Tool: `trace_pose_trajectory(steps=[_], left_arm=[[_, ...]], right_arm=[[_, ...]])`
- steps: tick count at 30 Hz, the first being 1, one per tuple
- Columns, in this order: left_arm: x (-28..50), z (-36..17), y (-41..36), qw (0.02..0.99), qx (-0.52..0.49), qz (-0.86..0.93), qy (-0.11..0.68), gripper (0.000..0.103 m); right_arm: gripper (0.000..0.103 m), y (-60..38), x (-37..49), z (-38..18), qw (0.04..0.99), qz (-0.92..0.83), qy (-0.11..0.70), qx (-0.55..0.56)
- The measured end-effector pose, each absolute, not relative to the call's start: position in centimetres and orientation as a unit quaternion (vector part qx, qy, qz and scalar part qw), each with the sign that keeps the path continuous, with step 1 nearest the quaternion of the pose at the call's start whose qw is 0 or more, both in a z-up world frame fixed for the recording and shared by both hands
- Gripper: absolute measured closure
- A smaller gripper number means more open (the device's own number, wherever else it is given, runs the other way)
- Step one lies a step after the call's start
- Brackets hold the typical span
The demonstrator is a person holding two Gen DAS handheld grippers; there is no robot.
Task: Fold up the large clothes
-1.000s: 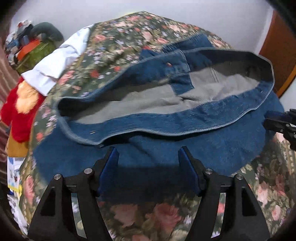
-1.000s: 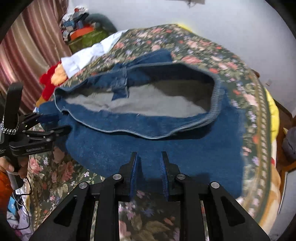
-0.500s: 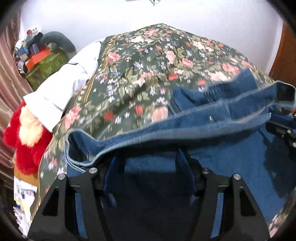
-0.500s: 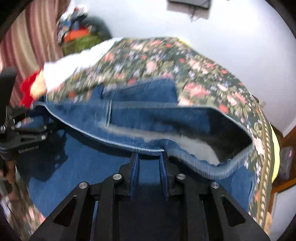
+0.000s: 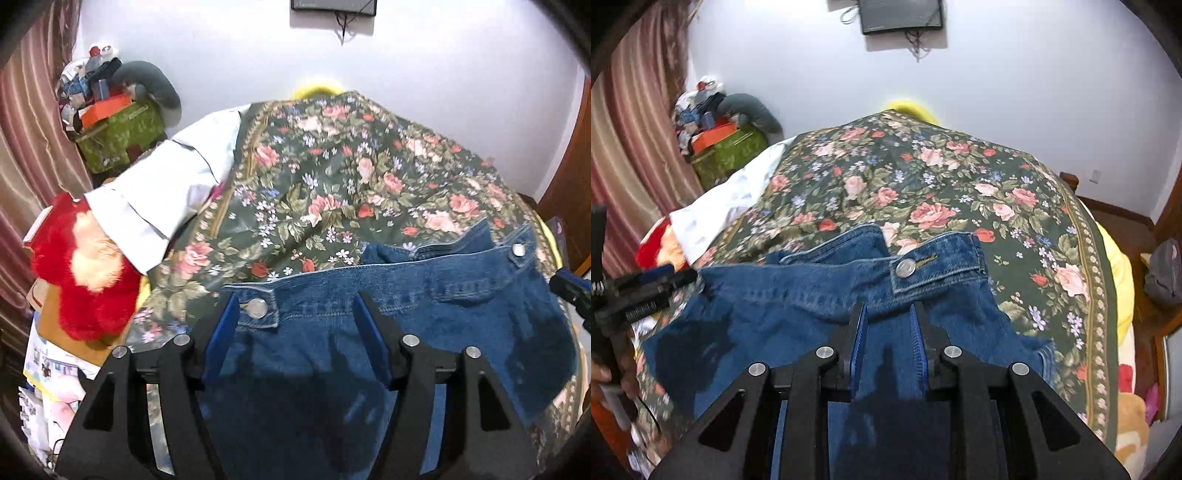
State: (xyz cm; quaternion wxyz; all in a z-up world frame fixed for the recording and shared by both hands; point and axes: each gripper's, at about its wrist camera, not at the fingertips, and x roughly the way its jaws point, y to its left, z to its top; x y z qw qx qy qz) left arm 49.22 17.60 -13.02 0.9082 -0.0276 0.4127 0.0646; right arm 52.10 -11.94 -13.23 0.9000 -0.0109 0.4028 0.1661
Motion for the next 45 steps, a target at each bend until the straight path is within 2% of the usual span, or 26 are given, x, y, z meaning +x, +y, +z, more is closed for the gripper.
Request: trace_pose_trajectory(steps=[4,9,16,19,21,23,27,28,29,30,31,32,34,37,41,45], left_arm=[[46.5,-11.9,18.2,0.908,-0.018,0.061,0.413,0.036],[43.9,-13.0,18.5,0.902,-0.018,0.049,0.428,0.035],[42.8,-18.5,19.1,0.874,-0.01,0.041,0.484,0.034],[42.4,-21.2,19.2,0.864,0.045,0.057,0.497,0.034],[41.9,-22.4,18.9,0.866,0.095,0.06,0.488,0.032],[41.1,-22.9,18.6,0.87,0.131,0.066,0.47,0.022],[40.5,-23.3,19.8,0.872,0.115,0.077,0.469,0.018],[40.5,-23.3,20.5,0.872,0.102,0.079,0.471,0.013],[40.4,-23.3,21.3,0.872,0.079,0.081,0.475,0.01],[40.3,-23.4,22.2,0.872,0.05,0.078,0.48,0.01],[40.2,-23.5,22.9,0.872,0.027,0.075,0.484,0.01],[40.0,-23.5,23.7,0.872,0.002,0.075,0.485,0.01],[39.4,-23.3,24.4,0.873,-0.018,0.074,0.482,0.011],[38.8,-23.2,24.3,0.874,-0.013,0.076,0.481,0.01],[38.1,-22.9,24.1,0.871,-0.024,0.088,0.483,0.011],[37.7,-22.3,24.6,0.869,-0.041,0.096,0.484,0.011]], right_arm=[[0.084,-10.3,49.4,-12.4,0.894,0.196,0.402,-0.037],[0.084,-5.7,46.0,-12.6,0.878,0.247,0.402,-0.076],[0.084,1.3,44.1,-18.0,0.837,0.289,0.442,-0.144],[0.084,2.6,43.9,-21.4,0.817,0.28,0.47,-0.184],[0.084,2.5,43.6,-23.1,0.81,0.287,0.465,-0.211],[0.084,1.8,43.0,-23.2,0.813,0.303,0.444,-0.222],[0.084,0.1,42.8,-22.7,0.82,0.286,0.439,-0.233],[0.076,-0.4,42.9,-22.6,0.821,0.278,0.442,-0.233],[0.055,-1.3,43.2,-22.4,0.824,0.268,0.443,-0.229],[0.042,-2.1,43.5,-22.1,0.831,0.251,0.441,-0.227],[0.019,-3.1,43.6,-21.9,0.84,0.229,0.435,-0.228],[0.009,-4.5,43.8,-21.6,0.852,0.195,0.425,-0.235],[0.009,-7.1,44.4,-21.6,0.853,0.178,0.434,-0.228],[0.008,-11.4,45.1,-21.2,0.849,0.205,0.464,-0.149],[0.008,-14.7,44.9,-20.0,0.855,0.2,0.469,-0.101],[0.008,-16.8,44.3,-19.2,0.865,0.158,0.463,-0.109]])
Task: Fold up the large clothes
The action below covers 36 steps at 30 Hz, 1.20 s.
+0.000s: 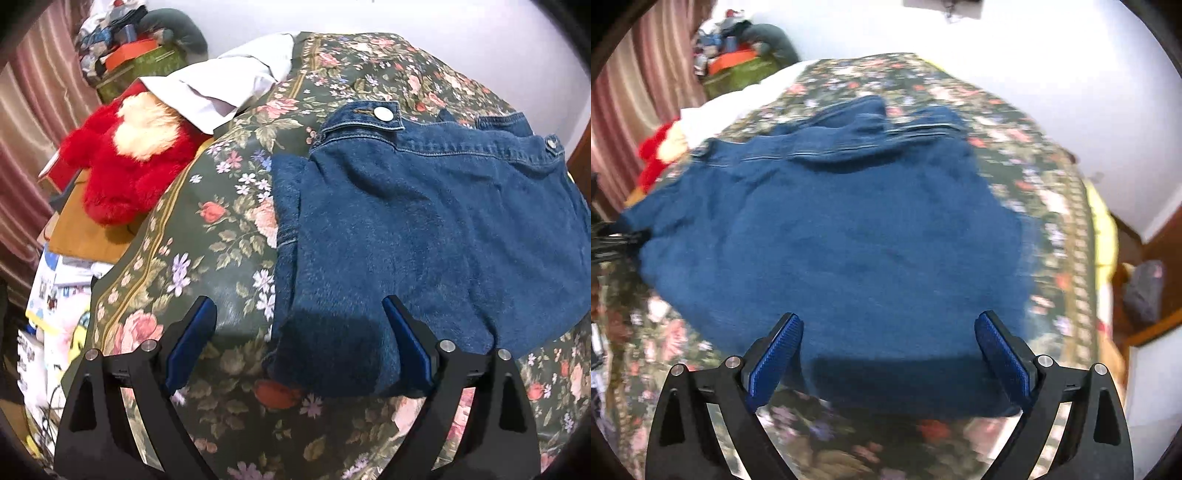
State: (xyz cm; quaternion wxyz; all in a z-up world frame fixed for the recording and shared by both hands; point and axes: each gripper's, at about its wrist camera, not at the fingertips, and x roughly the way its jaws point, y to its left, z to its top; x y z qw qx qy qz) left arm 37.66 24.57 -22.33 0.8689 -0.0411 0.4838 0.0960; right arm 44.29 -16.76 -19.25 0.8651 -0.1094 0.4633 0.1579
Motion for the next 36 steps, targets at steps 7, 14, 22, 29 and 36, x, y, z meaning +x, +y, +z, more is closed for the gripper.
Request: trace_pose_trajectory(steps=[7,14,22,29,36], left_arm=[[35.7,-20.0,24.7,0.869,-0.048,0.118,0.478,0.011],[33.1,-16.3,25.1,0.884,-0.112,0.135,0.433,0.011],[32.6,-18.6,23.3,0.864,-0.203,0.135,0.442,0.011],[33.8,-23.5,21.8,0.804,-0.353,0.073,0.472,0.012],[35.9,-26.7,21.1,0.763,-0.436,0.025,0.477,0.012]], right_arm=[[0.008,-21.8,44.4,-18.8,0.863,0.113,0.49,-0.046],[0.008,-21.8,42.7,-16.4,0.882,0.121,0.456,-0.013],[0.008,-16.5,41.4,-14.5,0.896,0.174,0.407,-0.031],[0.008,-11.8,43.1,-18.7,0.88,0.175,0.43,-0.101],[0.0,-10.4,43.5,-22.3,0.872,0.174,0.436,-0.142]])
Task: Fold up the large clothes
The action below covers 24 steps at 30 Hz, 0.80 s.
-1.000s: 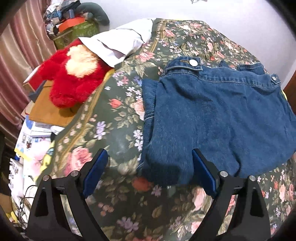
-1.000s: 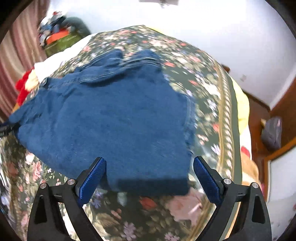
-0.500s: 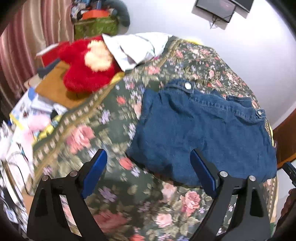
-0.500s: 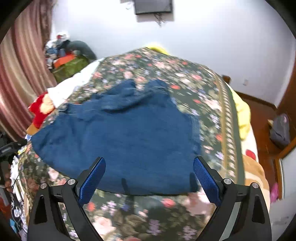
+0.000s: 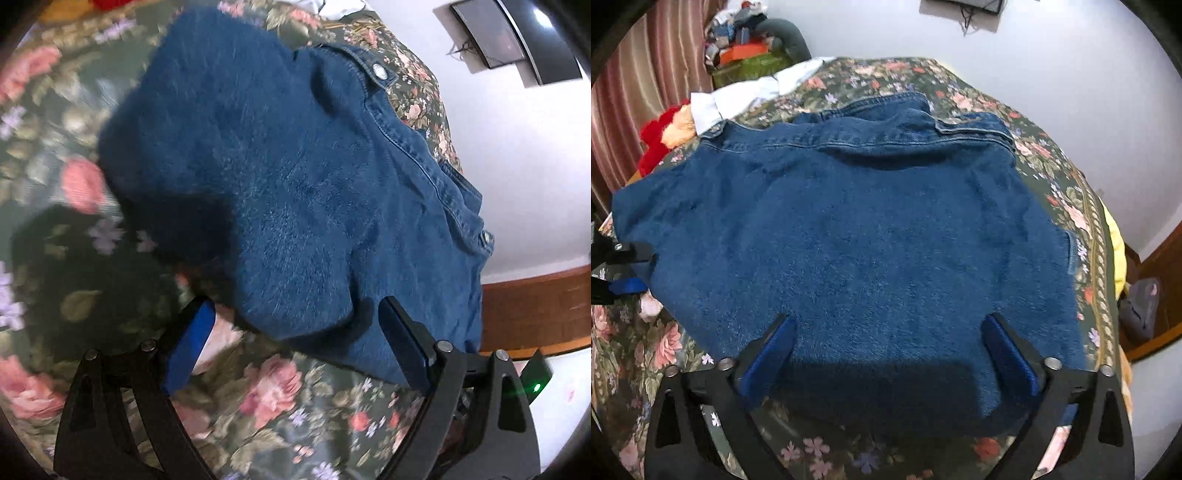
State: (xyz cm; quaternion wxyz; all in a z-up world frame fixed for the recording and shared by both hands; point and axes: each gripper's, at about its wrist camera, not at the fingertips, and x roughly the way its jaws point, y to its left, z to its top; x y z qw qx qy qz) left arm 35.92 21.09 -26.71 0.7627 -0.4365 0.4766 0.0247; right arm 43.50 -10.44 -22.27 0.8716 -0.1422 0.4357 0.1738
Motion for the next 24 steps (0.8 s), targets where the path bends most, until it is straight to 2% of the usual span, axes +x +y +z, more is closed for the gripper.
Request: trace_pose_trajectory(steps=[10,12,14,15,17,18,20,24], left_arm=[[40.1,-26.3,20.3,0.82,-0.403,0.104,0.393,0.014],[40.8,-26.2,20.2,0.828,-0.39,0.133,0.382,0.021],[41.3,-25.9,20.7,0.826,-0.383,0.168,0.378,0.038],[41.5,-25.9,21.0,0.822,-0.388,0.176,0.378,0.04],[41.8,-25.8,21.6,0.813,-0.398,0.185,0.382,0.053],[41.9,-25.6,22.0,0.809,-0.404,0.181,0.387,0.055],[41.4,-25.1,22.7,0.805,-0.418,0.162,0.39,0.068],[39.7,-21.5,22.8,0.827,-0.417,0.113,0.361,0.071]], right_arm=[[0.0,-10.7,43.6,-22.8,0.867,0.188,0.443,-0.131],[0.0,-10.7,43.5,-22.8,0.866,0.19,0.443,-0.13],[0.0,-10.8,43.5,-22.8,0.865,0.193,0.445,-0.128],[0.0,-10.8,43.6,-22.8,0.864,0.195,0.447,-0.127],[0.0,-10.7,43.6,-22.7,0.861,0.199,0.451,-0.126],[0.0,-10.7,43.5,-22.6,0.859,0.201,0.455,-0.126],[0.0,-10.6,43.6,-22.3,0.853,0.201,0.463,-0.129],[0.0,-10.9,43.8,-21.3,0.844,0.209,0.48,-0.118]])
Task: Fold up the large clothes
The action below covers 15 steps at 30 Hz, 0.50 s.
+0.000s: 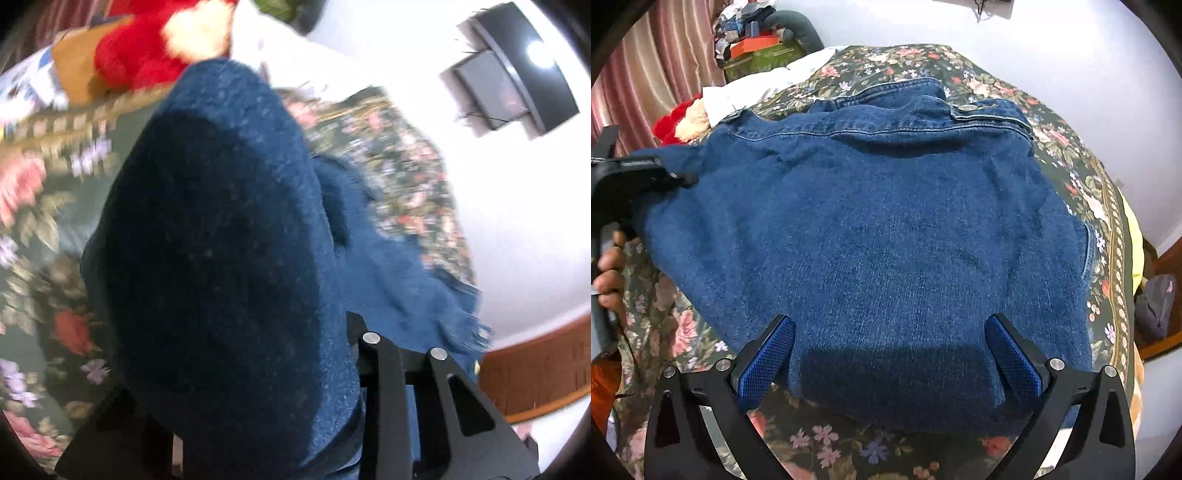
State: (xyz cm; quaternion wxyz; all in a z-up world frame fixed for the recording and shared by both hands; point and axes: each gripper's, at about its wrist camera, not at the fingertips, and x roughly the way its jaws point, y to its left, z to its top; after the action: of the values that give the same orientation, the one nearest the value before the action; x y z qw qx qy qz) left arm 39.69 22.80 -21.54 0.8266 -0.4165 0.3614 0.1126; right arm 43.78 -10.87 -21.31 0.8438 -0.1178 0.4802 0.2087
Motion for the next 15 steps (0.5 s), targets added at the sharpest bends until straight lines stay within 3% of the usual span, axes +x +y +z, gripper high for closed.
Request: trace_pose_trajectory(steps=[8,15], left_arm=[[35.4,-15.5,22.4,0.878,-0.331,0.111,0.327,0.071],[33.2,-14.9,23.5,0.89,-0.289,0.15,0.319,0.071]], right_arm=[[0.0,-9.3,43.5,-17.2,0.847,0.242,0.472,-0.028],[0.0,-1.7,42.4,-19.9,0.814,0.282,0.501,-0.077]])
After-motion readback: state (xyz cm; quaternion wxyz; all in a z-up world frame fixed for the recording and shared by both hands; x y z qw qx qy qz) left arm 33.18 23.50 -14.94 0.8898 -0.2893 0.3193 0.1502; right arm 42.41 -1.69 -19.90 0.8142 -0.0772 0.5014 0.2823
